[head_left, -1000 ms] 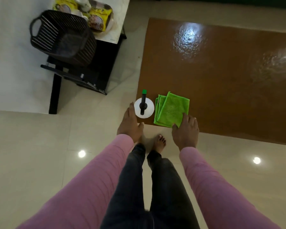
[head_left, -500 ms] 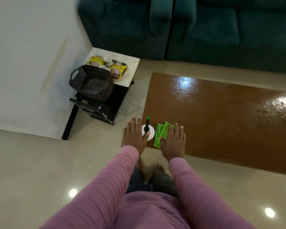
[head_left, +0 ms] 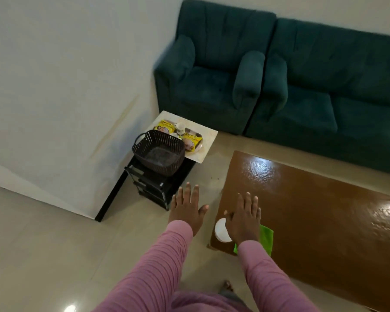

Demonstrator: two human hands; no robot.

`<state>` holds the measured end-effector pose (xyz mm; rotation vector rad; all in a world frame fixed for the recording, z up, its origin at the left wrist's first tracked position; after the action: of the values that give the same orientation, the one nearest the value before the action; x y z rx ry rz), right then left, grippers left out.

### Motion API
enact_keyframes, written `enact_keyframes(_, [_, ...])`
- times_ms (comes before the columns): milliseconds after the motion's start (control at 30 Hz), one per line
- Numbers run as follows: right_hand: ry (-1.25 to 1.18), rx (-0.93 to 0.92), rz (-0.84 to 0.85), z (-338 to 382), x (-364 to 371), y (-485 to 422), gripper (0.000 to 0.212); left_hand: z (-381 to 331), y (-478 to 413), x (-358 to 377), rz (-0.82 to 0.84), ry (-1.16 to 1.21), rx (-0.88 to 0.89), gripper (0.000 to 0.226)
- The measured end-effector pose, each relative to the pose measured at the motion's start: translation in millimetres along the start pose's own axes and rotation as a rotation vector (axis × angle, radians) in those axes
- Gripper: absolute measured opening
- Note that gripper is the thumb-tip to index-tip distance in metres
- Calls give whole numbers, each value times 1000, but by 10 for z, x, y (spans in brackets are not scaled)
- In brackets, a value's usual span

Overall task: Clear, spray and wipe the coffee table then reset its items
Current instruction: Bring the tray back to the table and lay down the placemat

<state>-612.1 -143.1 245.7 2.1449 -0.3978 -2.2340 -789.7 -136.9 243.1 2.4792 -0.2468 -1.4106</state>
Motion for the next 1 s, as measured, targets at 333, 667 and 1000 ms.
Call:
enact_keyframes(333, [8, -30, -53, 1335, -235, -295, 68, 1099, -428, -894, -3, -10, -41, 68])
enact_keyframes(667, [15, 39, -33, 1603, -303, -741, 68, 1127, -959, -1127, 74, -39, 43, 68])
enact_keyframes(1000, [-88, 27, -6, 2070, -355, -1757, 70, 1280, -1973, -1494, 107, -105, 36, 69])
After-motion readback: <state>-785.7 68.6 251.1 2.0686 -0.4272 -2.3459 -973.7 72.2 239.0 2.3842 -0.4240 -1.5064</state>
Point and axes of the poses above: each hand's wrist, its own y-axis away from the middle knuckle, its own x-axis out of the palm, z = x × y, the point moved 8 cm from there along -y, towards the middle knuckle, and after that the axes turned 14 degrees about y, right-handed, at the moved point
